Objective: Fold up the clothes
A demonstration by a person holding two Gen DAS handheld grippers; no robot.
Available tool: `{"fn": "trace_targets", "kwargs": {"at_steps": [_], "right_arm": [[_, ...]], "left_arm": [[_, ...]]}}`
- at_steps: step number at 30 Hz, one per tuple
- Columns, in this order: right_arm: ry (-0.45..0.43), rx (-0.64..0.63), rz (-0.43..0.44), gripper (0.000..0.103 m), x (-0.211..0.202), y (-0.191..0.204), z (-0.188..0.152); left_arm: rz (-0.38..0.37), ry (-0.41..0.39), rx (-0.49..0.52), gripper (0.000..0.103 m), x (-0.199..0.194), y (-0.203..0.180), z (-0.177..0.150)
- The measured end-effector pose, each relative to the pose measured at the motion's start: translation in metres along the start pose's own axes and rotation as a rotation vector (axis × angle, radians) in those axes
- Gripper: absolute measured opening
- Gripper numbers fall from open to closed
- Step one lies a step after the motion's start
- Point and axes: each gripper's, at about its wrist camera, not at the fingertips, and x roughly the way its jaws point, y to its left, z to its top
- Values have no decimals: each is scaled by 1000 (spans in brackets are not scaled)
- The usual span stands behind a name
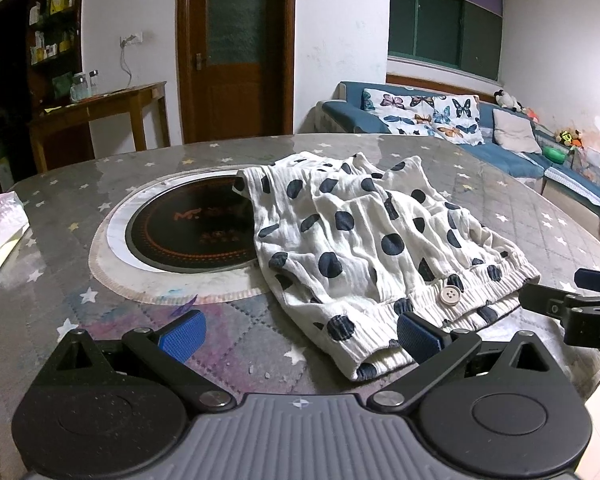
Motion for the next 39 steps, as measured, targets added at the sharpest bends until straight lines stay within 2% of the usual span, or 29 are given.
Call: {"fn": "trace_targets", "kwargs": {"at_steps": [12, 17, 24, 28, 31, 33, 38, 39], "right_arm": [[22, -1, 4, 103, 17, -6, 9], [39, -1, 14, 103, 28, -9, 13], [51, 5, 27, 103, 41, -13, 19], [66, 14, 38, 98, 50, -18, 22], [82, 28, 56, 91, 57, -20, 23], [99, 44, 70, 85, 62, -23, 24], [114, 46, 100, 69, 65, -23, 21], [115, 46, 109, 63, 65, -23, 21]], "left_arm": [[-32, 16, 6, 102, 14, -1, 11], [-39, 27, 13, 95, 23, -1, 15], [-49, 52, 21, 90, 36, -1, 20], [-56, 73, 13, 85, 42, 2, 20], [-61, 88, 7, 78, 46, 4, 20], [-67, 100, 2, 69, 50, 6, 20], [-125, 126, -11, 40, 54, 9, 19], [-134, 126, -8, 36, 54, 8, 20]]}}
